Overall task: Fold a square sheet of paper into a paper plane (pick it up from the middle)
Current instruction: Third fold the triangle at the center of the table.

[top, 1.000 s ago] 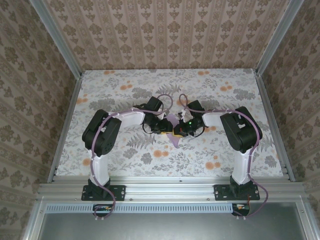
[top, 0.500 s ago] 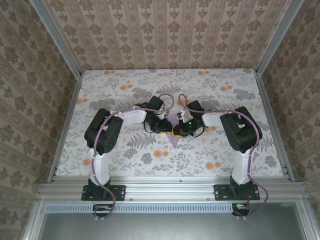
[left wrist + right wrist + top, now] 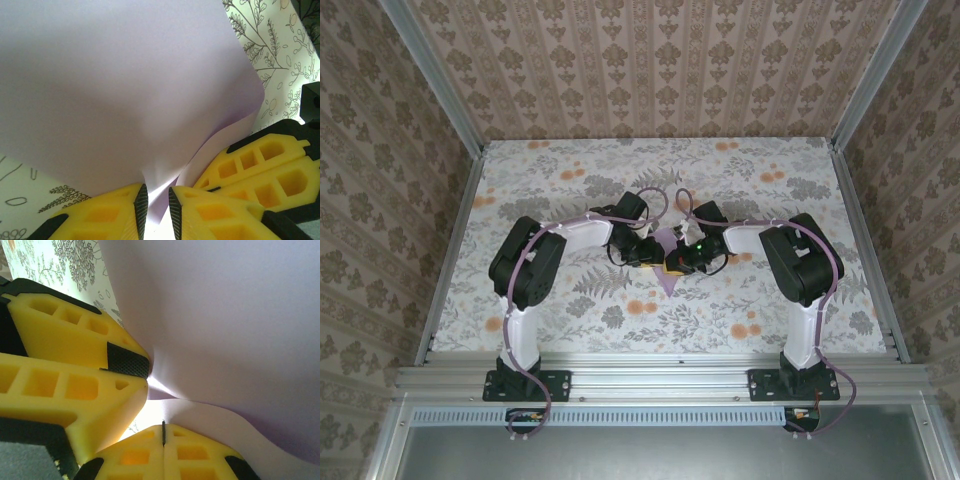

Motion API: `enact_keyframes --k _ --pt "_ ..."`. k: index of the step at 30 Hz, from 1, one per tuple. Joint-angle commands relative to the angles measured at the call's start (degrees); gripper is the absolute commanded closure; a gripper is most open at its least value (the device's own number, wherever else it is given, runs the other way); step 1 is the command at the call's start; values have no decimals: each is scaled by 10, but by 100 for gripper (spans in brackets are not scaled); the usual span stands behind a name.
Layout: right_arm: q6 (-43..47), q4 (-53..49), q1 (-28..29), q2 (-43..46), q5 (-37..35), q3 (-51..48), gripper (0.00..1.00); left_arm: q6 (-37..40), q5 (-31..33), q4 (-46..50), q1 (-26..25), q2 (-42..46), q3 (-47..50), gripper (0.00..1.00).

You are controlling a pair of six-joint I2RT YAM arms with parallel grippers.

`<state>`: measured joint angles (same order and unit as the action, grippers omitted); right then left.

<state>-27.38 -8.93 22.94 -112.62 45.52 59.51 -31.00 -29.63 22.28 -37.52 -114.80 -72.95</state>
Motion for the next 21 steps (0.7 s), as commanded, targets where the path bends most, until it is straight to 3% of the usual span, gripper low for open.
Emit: enact_keyframes --k 1,21 --pt "5 2 8 -7 12 -4 100 2 1 -7 2 -17 13 70" --pt "28 -29 9 -29 -1 0 100 -5 -8 -4 3 30 7 70"
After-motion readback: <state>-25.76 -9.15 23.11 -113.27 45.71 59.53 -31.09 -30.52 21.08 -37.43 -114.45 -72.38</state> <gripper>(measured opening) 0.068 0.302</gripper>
